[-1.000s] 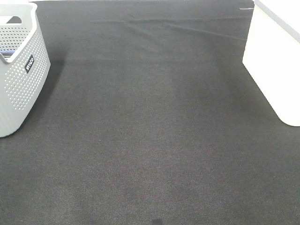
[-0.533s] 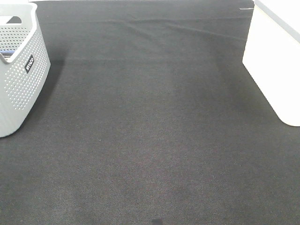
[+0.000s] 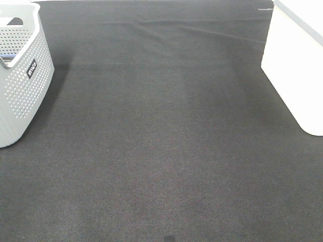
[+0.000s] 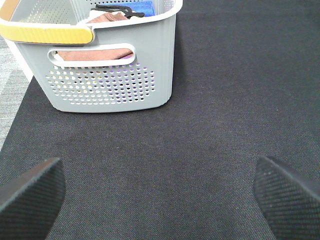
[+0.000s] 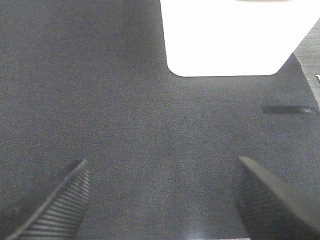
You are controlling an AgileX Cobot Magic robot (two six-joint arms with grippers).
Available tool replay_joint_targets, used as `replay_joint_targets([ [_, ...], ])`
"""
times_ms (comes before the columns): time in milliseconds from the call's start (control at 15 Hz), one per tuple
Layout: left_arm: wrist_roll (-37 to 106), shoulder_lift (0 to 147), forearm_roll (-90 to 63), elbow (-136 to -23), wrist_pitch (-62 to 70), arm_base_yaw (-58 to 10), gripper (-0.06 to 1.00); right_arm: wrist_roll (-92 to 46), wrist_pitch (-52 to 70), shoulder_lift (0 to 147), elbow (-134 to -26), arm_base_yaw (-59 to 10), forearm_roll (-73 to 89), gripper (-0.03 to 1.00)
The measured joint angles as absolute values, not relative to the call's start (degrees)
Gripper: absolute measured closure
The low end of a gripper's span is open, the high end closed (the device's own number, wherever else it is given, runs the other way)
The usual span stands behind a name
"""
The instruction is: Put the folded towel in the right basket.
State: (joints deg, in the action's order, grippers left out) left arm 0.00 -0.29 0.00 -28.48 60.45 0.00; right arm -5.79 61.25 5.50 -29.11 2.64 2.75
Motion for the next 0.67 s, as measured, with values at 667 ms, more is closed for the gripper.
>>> replay_joint_targets([
  [667,0.00,-0.29,0.00,-28.48,60.45,0.00,-0.03,-5.79,61.08,-0.40,-29.05,2.64,2.75,0.22],
])
